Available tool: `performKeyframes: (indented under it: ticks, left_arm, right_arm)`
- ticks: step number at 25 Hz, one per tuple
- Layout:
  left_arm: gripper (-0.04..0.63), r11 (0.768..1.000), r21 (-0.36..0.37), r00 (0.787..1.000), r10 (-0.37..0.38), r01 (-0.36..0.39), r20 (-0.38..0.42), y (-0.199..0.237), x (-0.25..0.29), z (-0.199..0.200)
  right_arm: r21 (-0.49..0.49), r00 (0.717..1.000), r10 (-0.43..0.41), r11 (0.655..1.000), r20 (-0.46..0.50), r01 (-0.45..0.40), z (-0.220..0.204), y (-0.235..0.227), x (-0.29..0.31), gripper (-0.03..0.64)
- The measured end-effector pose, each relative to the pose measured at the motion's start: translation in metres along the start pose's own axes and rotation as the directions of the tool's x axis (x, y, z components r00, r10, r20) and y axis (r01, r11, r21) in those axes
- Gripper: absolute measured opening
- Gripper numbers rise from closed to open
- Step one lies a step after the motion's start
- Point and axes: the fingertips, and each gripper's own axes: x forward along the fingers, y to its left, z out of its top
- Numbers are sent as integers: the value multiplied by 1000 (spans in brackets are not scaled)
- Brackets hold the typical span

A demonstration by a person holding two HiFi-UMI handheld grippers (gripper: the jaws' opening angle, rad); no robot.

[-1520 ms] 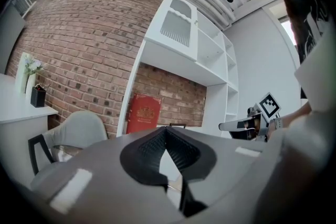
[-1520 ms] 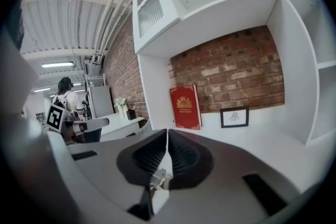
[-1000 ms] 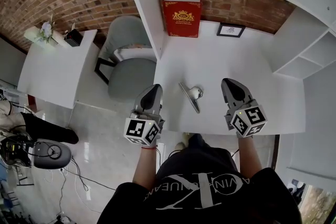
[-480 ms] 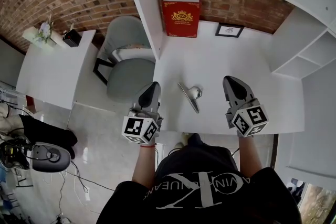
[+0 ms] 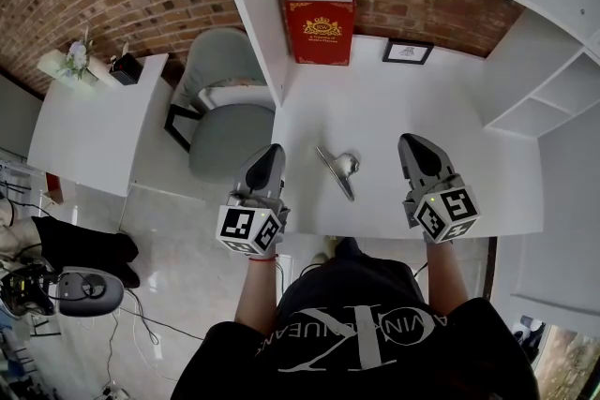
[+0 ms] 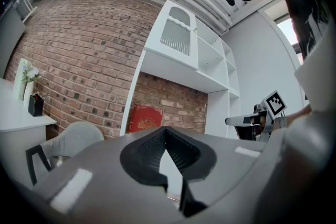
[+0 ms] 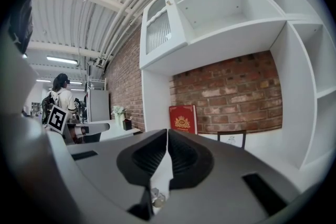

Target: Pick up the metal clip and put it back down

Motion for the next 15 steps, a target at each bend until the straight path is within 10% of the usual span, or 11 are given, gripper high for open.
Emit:
performKeyframes:
  ticks: [15]
  left_arm:
    - [8, 1000, 4, 1000, -10, 10, -9, 1, 2, 0]
  right_arm:
    - [18, 1000, -9, 1000, -1, 9, -2, -3, 1, 17]
